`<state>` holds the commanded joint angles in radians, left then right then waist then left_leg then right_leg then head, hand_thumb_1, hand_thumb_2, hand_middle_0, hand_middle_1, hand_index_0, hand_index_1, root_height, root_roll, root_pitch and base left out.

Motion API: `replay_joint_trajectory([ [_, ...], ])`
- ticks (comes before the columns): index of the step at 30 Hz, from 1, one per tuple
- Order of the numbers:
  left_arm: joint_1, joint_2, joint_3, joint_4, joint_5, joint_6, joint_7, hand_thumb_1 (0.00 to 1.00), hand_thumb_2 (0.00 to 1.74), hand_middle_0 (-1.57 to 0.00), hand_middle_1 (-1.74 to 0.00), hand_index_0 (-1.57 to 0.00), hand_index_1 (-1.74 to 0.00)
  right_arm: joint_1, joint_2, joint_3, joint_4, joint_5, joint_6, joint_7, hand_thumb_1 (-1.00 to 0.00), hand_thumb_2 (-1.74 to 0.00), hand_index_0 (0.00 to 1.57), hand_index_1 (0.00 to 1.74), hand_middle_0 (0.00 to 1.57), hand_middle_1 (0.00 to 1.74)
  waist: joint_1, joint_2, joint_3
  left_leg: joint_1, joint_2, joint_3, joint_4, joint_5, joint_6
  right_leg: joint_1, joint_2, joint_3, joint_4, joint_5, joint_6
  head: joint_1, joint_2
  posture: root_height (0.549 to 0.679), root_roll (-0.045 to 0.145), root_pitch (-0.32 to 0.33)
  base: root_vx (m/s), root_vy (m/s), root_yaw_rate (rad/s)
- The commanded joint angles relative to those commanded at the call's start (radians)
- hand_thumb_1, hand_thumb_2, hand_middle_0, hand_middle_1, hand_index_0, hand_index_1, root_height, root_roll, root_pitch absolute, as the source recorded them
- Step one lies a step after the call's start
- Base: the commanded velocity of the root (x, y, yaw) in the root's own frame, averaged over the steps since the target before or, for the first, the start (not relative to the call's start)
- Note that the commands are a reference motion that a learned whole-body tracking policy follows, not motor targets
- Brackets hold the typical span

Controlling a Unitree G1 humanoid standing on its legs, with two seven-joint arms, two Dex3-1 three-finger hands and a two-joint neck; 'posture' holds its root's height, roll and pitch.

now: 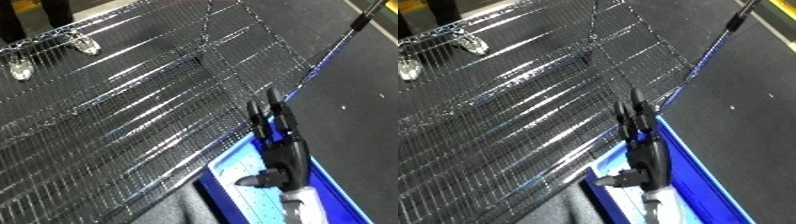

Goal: Pick up the object and place it into the box

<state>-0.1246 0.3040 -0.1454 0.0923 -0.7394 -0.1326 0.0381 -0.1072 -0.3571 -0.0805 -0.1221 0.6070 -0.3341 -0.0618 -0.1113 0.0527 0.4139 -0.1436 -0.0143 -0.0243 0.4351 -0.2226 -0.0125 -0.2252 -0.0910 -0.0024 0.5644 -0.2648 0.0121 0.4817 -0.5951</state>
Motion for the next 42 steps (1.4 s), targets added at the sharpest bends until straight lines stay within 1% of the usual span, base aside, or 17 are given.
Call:
replay_joint_trajectory([
  [1, 0.001, 0.002, 0.004, 0.001, 0.003, 0.004, -0.003, 1.00, 1.74, -1.57, -1.74, -1.57, -1.74, -0.003, -0.003, 0.007, -0.002, -0.014, 0.012, 0.008, 0.00, 0.00, 0.00, 0.00, 0.00, 0.00, 0.007, -0.005, -0.002, -0.001, 0.002, -0.004, 0.005, 0.000, -0.0009, 0.006, 0.0000, -0.003, 0.002, -0.003, -0.0020, -0.048, -0.023, 0.665, 0.080, -0.028, 0.070, -0.081, 0.157],
  [3, 0.003, 0.006, 0.011, 0.002, 0.010, 0.012, -0.010, 1.00, 1.74, -1.57, -1.74, -1.57, -1.74, -0.007, -0.008, 0.022, -0.007, -0.045, 0.035, 0.024, 0.00, 0.00, 0.00, 0.00, 0.00, 0.00, 0.022, -0.016, -0.005, -0.002, 0.004, -0.014, 0.016, 0.000, -0.0020, 0.018, 0.0000, -0.009, 0.008, -0.009, -0.0061, -0.121, -0.050, 0.665, 0.078, -0.038, 0.070, -0.090, 0.198],
  [5, 0.002, 0.010, 0.015, 0.002, 0.019, 0.020, -0.014, 1.00, 1.74, -1.57, -1.74, -1.57, -1.74, -0.012, -0.012, 0.040, -0.007, -0.080, 0.053, 0.037, 0.00, 0.00, 0.00, 0.00, 0.00, 0.00, 0.038, -0.027, -0.009, -0.001, 0.004, -0.025, 0.024, -0.003, -0.0009, 0.031, -0.0010, -0.016, 0.012, -0.014, -0.0086, -0.200, -0.065, 0.665, 0.076, -0.047, 0.075, -0.110, 0.268],
  [9, -0.013, 0.017, 0.019, 0.010, 0.037, 0.033, -0.019, 1.00, 1.74, -1.57, -1.74, -1.57, -1.74, -0.025, -0.016, 0.081, 0.008, -0.118, 0.066, 0.050, 0.00, 0.00, 0.00, 0.00, 0.00, 0.00, 0.069, -0.046, -0.014, 0.002, 0.003, -0.044, 0.033, -0.008, 0.0037, 0.052, -0.0033, -0.031, 0.014, -0.015, -0.0075, -0.286, -0.074, 0.664, 0.070, -0.061, 0.072, -0.109, 0.260],
  [12, -0.020, 0.021, 0.020, 0.014, 0.047, 0.038, -0.022, 1.00, 1.74, -1.57, -1.74, -1.57, -1.74, -0.036, -0.010, 0.110, 0.024, -0.125, 0.066, 0.064, 0.00, 0.00, 0.00, 0.00, 0.00, 0.00, 0.088, -0.054, -0.011, 0.000, 0.003, -0.056, 0.040, -0.009, 0.0061, 0.062, -0.0015, -0.041, 0.016, -0.016, -0.0079, -0.337, -0.074, 0.664, 0.065, -0.070, 0.052, -0.081, 0.201],
  [15, -0.017, 0.025, 0.018, 0.011, 0.052, 0.041, -0.026, 1.00, 1.74, -1.57, -1.74, -1.57, -1.74, -0.045, 0.000, 0.132, 0.035, -0.133, 0.063, 0.073, 0.00, 0.00, 0.00, 0.00, 0.00, 0.00, 0.102, -0.060, -0.006, 0.000, 0.003, -0.065, 0.043, -0.009, 0.0078, 0.070, 0.0011, -0.050, 0.020, -0.017, -0.0081, -0.360, -0.071, 0.663, 0.060, -0.077, 0.048, -0.051, 0.160],
  [18, -0.012, 0.029, 0.017, 0.010, 0.053, 0.043, -0.034, 1.00, 1.74, -1.57, -1.74, -1.57, -1.74, -0.052, 0.009, 0.149, 0.047, -0.138, 0.063, 0.070, 0.00, 0.00, 0.00, 0.00, 0.00, 0.00, 0.113, -0.065, -0.003, 0.001, 0.004, -0.071, 0.045, -0.007, 0.0086, 0.075, 0.0022, -0.055, 0.024, -0.018, -0.0066, -0.377, -0.073, 0.663, 0.057, -0.083, 0.048, -0.032, 0.108],
  [21, -0.008, 0.031, 0.018, 0.011, 0.056, 0.044, -0.044, 1.00, 1.74, -1.57, -1.74, -1.57, -1.74, -0.057, 0.013, 0.161, 0.065, -0.143, 0.066, 0.057, 0.00, 0.00, 0.00, 0.00, 0.00, 0.00, 0.122, -0.071, -0.001, 0.001, 0.005, -0.074, 0.049, -0.006, 0.0095, 0.079, 0.0020, -0.060, 0.030, -0.019, -0.0054, -0.383, -0.072, 0.662, 0.054, -0.089, 0.049, -0.024, 0.059],
  [25, -0.003, 0.032, 0.018, 0.006, 0.062, 0.048, -0.049, 1.00, 1.74, -1.57, -1.74, -1.57, -1.74, -0.053, 0.018, 0.169, 0.092, -0.144, 0.057, 0.024, 0.00, 0.00, 0.00, 0.00, 0.00, 0.00, 0.130, -0.076, 0.004, -0.001, 0.006, -0.075, 0.058, -0.007, 0.0124, 0.079, 0.0023, -0.062, 0.040, -0.019, -0.0037, -0.381, -0.063, 0.661, 0.050, -0.097, 0.041, -0.023, 0.039],
  [32, 0.013, 0.039, 0.021, -0.015, 0.067, 0.046, -0.051, 1.00, 1.74, -1.57, -1.74, -1.57, -1.74, -0.030, 0.026, 0.158, 0.118, -0.131, 0.032, -0.025, 0.00, 0.00, 0.00, 0.00, 0.00, 0.00, 0.126, -0.074, 0.016, -0.009, 0.006, -0.072, 0.074, -0.010, 0.0175, 0.066, 0.0022, -0.058, 0.062, -0.020, -0.0003, -0.375, -0.027, 0.659, 0.046, -0.103, 0.020, 0.006, -0.012],
  [42, 0.022, 0.048, 0.027, -0.035, 0.080, 0.043, -0.052, 1.00, 1.74, -1.57, -1.74, -1.57, -1.74, -0.016, 0.026, 0.148, 0.139, -0.168, 0.020, -0.053, 0.00, 0.00, 0.00, 0.00, 0.00, 0.00, 0.118, -0.070, 0.031, -0.034, 0.002, -0.065, 0.108, -0.017, 0.0208, 0.033, -0.0012, -0.047, 0.096, -0.020, 0.0042, -0.385, -0.036, 0.655, 0.045, -0.104, -0.002, 0.016, -0.028],
])
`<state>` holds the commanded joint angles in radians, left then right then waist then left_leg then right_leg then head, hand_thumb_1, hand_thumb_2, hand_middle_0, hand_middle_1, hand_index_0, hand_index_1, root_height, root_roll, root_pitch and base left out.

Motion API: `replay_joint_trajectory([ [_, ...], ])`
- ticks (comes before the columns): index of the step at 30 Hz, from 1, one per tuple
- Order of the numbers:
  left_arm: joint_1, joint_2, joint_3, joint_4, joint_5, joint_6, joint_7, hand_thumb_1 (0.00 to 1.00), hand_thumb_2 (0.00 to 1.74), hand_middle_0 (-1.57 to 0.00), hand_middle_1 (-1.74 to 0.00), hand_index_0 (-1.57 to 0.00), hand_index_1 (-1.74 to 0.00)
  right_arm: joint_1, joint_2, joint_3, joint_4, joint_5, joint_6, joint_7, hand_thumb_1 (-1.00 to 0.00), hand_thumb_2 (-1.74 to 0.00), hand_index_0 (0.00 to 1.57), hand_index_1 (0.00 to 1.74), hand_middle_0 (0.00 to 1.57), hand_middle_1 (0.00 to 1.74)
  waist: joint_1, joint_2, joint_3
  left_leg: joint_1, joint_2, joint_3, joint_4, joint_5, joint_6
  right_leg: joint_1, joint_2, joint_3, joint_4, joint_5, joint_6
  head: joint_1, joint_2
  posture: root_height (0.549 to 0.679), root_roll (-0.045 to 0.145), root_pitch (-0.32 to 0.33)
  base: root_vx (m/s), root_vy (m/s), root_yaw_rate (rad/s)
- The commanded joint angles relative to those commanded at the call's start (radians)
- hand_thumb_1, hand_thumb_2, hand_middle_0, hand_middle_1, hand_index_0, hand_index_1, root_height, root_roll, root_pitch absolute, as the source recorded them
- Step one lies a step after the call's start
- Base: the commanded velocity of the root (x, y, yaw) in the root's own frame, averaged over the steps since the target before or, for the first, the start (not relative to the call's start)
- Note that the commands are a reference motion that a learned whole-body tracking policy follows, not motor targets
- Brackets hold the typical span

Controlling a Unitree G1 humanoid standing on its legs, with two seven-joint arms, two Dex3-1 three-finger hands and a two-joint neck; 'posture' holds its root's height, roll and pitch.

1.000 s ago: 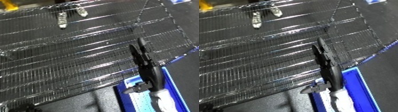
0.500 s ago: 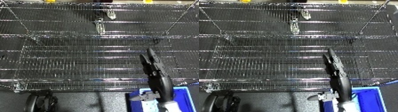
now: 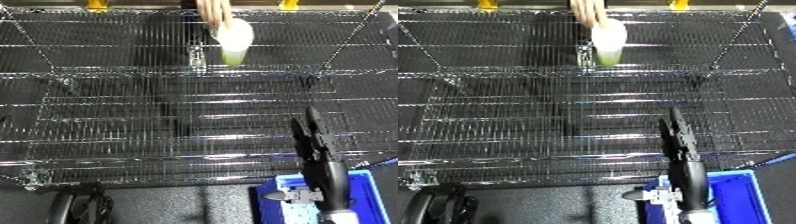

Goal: Pick up the object and place it into the box

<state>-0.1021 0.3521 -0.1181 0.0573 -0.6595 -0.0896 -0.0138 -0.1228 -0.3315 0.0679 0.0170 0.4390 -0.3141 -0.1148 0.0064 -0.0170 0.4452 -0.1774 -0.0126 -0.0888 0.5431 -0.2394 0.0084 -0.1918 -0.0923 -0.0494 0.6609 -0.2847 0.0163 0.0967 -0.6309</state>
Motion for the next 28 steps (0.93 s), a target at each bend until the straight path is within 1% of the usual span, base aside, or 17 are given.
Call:
replay_joint_trajectory([
  [5, -0.001, 0.006, 0.006, -0.002, 0.008, -0.012, 0.017, 1.00, 1.74, -1.57, -1.74, -1.57, -1.74, -0.005, -0.009, 0.009, 0.013, -0.015, 0.012, 0.001, 0.00, 0.00, 0.00, 0.00, 0.00, 0.00, 0.000, 0.003, 0.007, -0.009, -0.003, 0.002, 0.003, 0.001, -0.0002, -0.015, -0.0021, 0.004, 0.007, 0.000, 0.0032, 0.003, 0.003, 0.654, 0.045, -0.099, -0.008, 0.021, -0.017],
  [11, -0.003, 0.012, 0.019, 0.009, 0.011, -0.030, 0.020, 1.00, 1.74, -1.57, -1.74, -1.57, -1.74, -0.017, -0.017, 0.014, 0.037, -0.025, 0.026, -0.002, 0.00, 0.00, 0.00, 0.00, 0.00, 0.00, 0.006, 0.006, 0.016, -0.024, -0.008, 0.003, 0.014, 0.001, 0.0000, -0.031, -0.0073, 0.004, 0.019, 0.001, 0.0043, 0.010, -0.003, 0.653, 0.047, -0.096, 0.005, 0.021, 0.024],
  [17, -0.018, 0.018, 0.018, 0.008, 0.012, -0.025, 0.019, 1.00, 1.74, -1.57, -1.74, -1.57, -1.74, -0.040, -0.021, 0.012, 0.062, -0.020, 0.031, -0.029, 0.00, 0.00, 0.00, 0.00, 0.00, 0.00, 0.010, 0.008, 0.031, -0.048, -0.014, 0.002, 0.031, -0.003, 0.0028, -0.057, -0.0079, 0.006, 0.036, 0.004, 0.0092, 0.032, -0.001, 0.651, 0.046, -0.088, -0.001, 0.003, 0.040],
  [22, -0.036, 0.020, 0.008, 0.011, 0.014, -0.021, 0.018, 1.00, 1.74, -1.57, -1.74, -1.57, -1.74, -0.073, -0.032, 0.008, 0.094, -0.034, 0.036, -0.071, 0.00, 0.00, 0.00, 0.00, 0.00, 0.00, 0.011, 0.014, 0.048, -0.073, -0.019, 0.005, 0.052, -0.008, 0.0046, -0.084, -0.0079, 0.008, 0.052, 0.008, 0.0101, 0.061, 0.015, 0.650, 0.046, -0.081, -0.001, -0.006, 0.014],
  [25, -0.050, 0.023, 0.002, 0.011, 0.015, -0.020, 0.017, 1.00, 1.74, -1.57, -1.74, -1.57, -1.74, -0.100, -0.043, -0.001, 0.115, -0.047, 0.032, -0.115, 0.00, 0.00, 0.00, 0.00, 0.00, 0.00, 0.011, 0.020, 0.060, -0.094, -0.023, 0.007, 0.067, -0.012, 0.0059, -0.106, -0.0082, 0.009, 0.065, 0.009, 0.0095, 0.085, 0.032, 0.648, 0.046, -0.074, -0.010, -0.009, 0.003],
  [28, -0.065, 0.028, -0.004, 0.007, 0.015, -0.017, 0.022, 1.00, 1.74, -1.57, -1.74, -1.57, -1.74, -0.129, -0.053, -0.009, 0.133, -0.060, 0.030, -0.156, 0.00, 0.00, 0.00, 0.00, 0.00, 0.00, 0.010, 0.026, 0.072, -0.119, -0.028, 0.010, 0.086, -0.017, 0.0078, -0.134, -0.0064, 0.011, 0.083, 0.009, 0.0084, 0.105, 0.050, 0.646, 0.046, -0.064, -0.023, -0.008, -0.005],
])
